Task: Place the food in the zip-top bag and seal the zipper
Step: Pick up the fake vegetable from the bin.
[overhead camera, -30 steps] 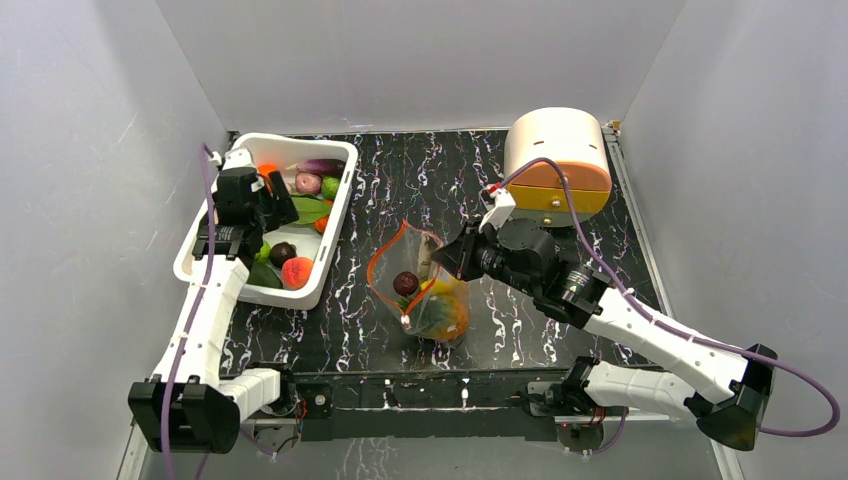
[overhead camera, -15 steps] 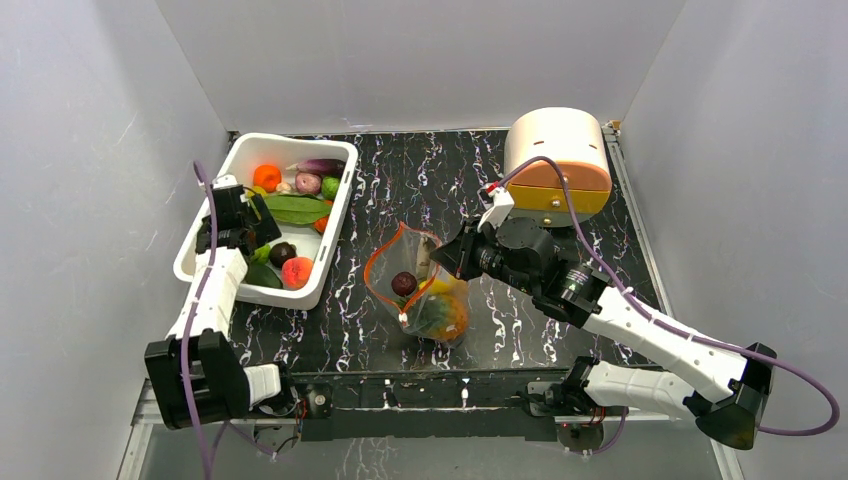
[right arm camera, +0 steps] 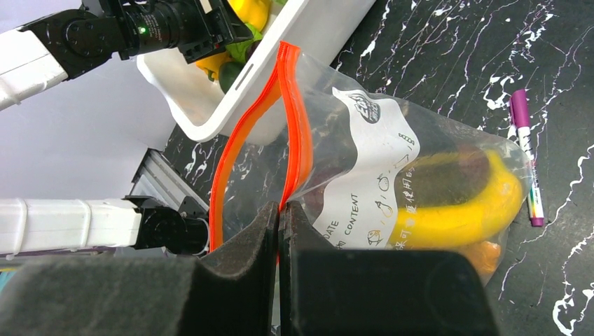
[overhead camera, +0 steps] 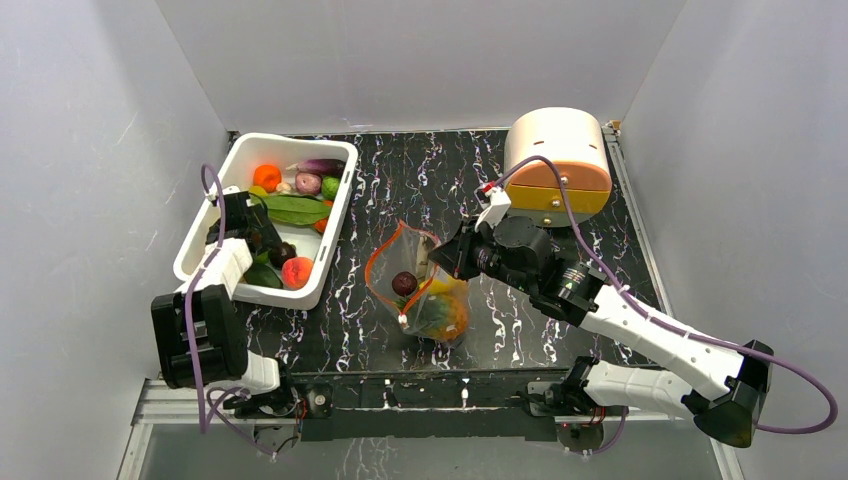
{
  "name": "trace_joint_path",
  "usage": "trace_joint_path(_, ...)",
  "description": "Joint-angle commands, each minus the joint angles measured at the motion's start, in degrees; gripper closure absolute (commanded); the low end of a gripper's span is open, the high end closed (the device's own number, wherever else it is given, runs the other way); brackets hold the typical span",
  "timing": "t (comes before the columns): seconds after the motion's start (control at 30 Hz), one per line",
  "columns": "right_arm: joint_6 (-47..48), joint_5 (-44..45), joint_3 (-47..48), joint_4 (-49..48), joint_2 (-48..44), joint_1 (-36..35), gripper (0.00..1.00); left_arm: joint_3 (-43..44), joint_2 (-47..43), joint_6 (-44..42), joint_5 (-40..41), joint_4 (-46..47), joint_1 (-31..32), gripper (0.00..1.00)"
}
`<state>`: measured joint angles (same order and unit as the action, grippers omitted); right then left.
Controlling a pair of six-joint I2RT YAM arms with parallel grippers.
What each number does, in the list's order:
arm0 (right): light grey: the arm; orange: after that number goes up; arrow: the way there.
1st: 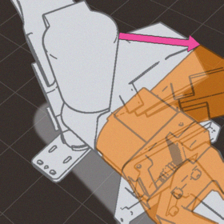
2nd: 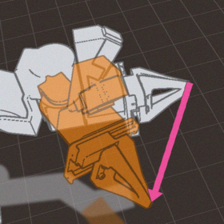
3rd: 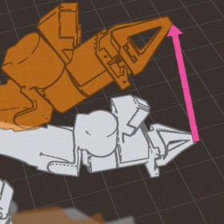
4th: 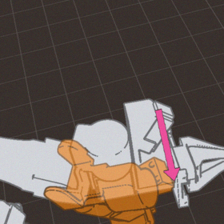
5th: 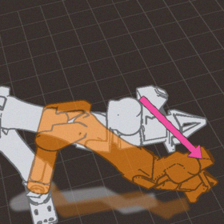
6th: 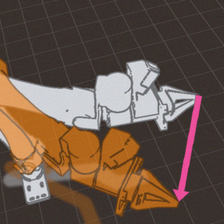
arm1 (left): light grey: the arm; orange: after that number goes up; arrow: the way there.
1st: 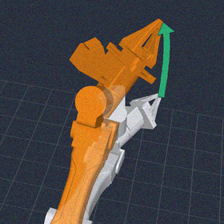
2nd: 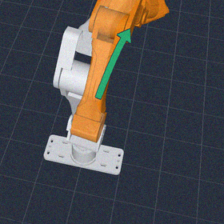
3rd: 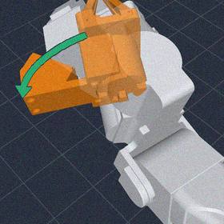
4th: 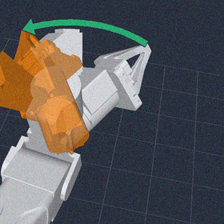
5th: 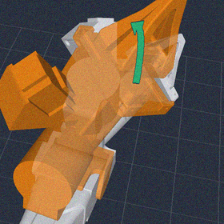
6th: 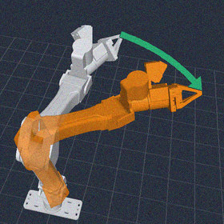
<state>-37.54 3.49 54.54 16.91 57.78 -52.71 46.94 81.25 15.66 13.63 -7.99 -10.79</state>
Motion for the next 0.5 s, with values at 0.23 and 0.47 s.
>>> trace_joint_path(0.23, 1.3, 1.5, 3.9, -3.9, -1.9, 0.2, 1.00, 0.8, 3.9, 0.1, 0.9, 3.7, -0.5, 0.35)
trace_joint_path(0.47, 0.9, 1.6, 3.5, -4.2, -2.4, 0.2, 1.00, -0.3, 3.5, -0.6, -0.7, 2.9, -0.5, 0.46)
